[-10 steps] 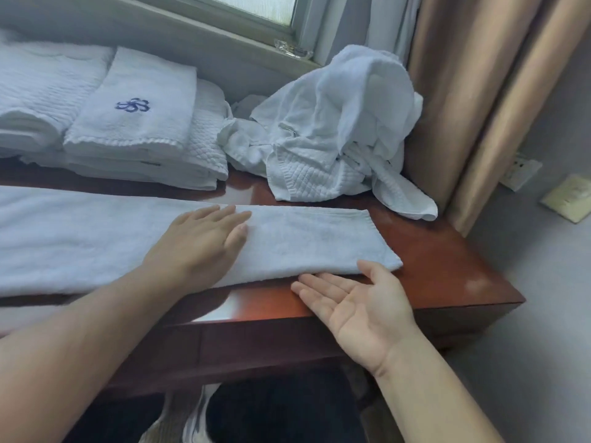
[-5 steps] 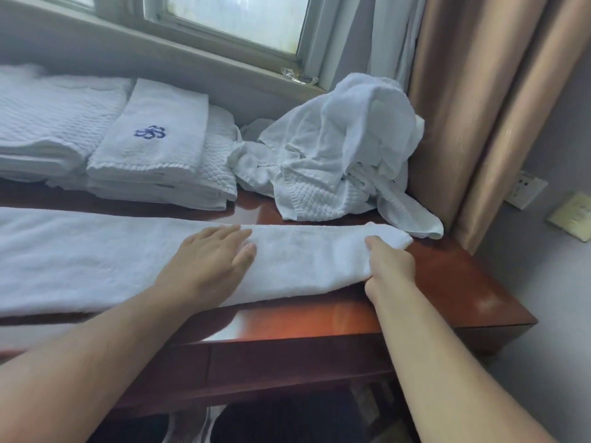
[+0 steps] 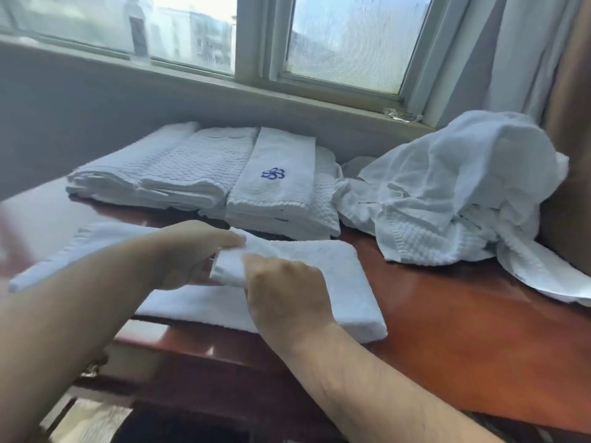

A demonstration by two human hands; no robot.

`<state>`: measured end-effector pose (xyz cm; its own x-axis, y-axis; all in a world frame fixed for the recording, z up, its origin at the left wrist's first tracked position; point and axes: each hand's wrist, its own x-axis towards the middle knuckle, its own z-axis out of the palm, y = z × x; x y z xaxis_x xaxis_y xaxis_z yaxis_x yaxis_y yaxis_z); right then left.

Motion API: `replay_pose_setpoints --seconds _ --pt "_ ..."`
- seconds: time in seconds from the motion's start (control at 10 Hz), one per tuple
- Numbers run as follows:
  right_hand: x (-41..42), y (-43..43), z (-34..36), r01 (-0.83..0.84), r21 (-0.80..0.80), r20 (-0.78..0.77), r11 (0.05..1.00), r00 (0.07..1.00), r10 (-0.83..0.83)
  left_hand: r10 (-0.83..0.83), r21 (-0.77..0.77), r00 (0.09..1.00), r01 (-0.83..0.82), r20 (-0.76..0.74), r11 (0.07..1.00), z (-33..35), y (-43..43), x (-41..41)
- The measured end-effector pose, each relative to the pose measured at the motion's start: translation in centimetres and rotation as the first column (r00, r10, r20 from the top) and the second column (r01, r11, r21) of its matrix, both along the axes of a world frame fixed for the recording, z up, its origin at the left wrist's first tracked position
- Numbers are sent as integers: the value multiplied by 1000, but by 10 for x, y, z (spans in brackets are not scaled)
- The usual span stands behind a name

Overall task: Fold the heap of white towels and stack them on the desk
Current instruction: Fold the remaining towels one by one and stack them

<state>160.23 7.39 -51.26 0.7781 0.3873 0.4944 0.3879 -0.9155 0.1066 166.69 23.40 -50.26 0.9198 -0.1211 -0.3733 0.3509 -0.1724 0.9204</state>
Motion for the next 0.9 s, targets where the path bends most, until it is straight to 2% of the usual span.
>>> replay_pose_setpoints --seconds 0.1,0.2,0.3,0.4,0.5,0.6,0.7,0.8,0.9 --pt "3 21 -11 -67 2 -74 998 995 66 62 144 998 -64 19 988 -2 35 -3" --pt "6 28 -21 -48 -85 -168 995 985 33 155 213 987 -159 35 964 6 74 1" --pt "9 36 -18 -40 -99 -253 994 967 14 215 316 975 -223 63 922 17 106 5" --pt "9 52 -12 -104 -62 -213 993 973 88 193 587 969 -247 154 771 23 126 7" --pt "11 71 -1 -150 -70 -136 986 981 139 187 734 961 -276 203 621 28 139 8" --pt "14 86 10 -159 -142 -208 977 970 127 170 789 968 -250 186 561 28 163 13" --pt "18 92 -2 -218 -56 -200 974 959 203 143 816 960 -279 239 506 23 185 15" --pt "19 97 -9 -246 -71 -208 967 951 227 88 859 961 -272 261 434 8 196 15" --pt "18 96 -14 -282 -44 -274 958 926 260 117 838 948 -317 297 445 -12 198 15"
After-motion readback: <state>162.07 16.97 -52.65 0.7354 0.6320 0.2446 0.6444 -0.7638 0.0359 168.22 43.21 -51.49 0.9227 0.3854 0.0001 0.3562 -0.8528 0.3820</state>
